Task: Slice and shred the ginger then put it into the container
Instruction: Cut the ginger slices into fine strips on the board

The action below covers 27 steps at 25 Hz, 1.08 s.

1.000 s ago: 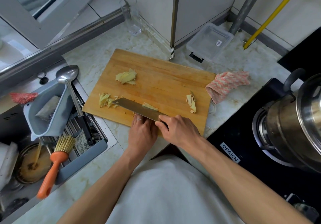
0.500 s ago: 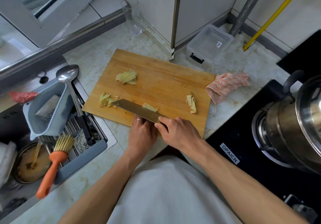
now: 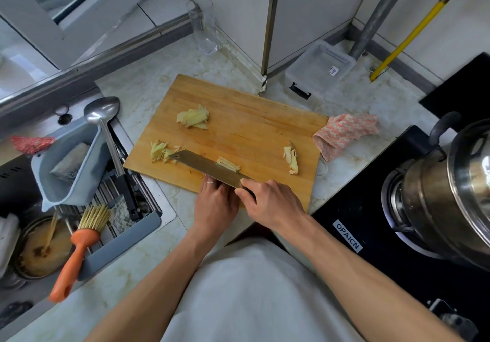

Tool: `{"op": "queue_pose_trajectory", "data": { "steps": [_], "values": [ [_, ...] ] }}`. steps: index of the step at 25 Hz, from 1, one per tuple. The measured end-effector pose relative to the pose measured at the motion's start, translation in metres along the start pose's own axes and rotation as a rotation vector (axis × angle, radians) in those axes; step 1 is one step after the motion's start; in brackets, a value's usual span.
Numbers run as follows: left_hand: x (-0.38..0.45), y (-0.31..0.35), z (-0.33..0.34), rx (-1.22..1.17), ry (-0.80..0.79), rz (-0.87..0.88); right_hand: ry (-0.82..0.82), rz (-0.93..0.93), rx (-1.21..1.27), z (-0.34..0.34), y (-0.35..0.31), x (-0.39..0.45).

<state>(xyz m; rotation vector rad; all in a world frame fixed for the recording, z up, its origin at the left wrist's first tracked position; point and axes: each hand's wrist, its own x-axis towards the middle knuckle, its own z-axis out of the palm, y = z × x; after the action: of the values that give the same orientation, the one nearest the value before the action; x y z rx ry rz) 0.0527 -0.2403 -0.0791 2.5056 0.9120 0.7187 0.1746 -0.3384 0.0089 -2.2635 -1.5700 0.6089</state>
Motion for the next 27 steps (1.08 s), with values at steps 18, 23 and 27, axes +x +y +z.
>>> {"op": "queue_pose_trajectory", "data": {
  "steps": [18,23,27],
  "values": [
    [0.001,-0.003,0.004,0.001,-0.053,-0.02,-0.032,0.029,-0.005,-0.003,-0.002,0.008],
    [0.001,-0.004,0.005,0.003,-0.078,-0.011,-0.042,0.05,0.006,-0.003,-0.002,0.014],
    [-0.001,-0.009,0.006,-0.044,-0.11,-0.053,-0.066,0.117,0.082,-0.01,0.001,0.011]
  ]
}}
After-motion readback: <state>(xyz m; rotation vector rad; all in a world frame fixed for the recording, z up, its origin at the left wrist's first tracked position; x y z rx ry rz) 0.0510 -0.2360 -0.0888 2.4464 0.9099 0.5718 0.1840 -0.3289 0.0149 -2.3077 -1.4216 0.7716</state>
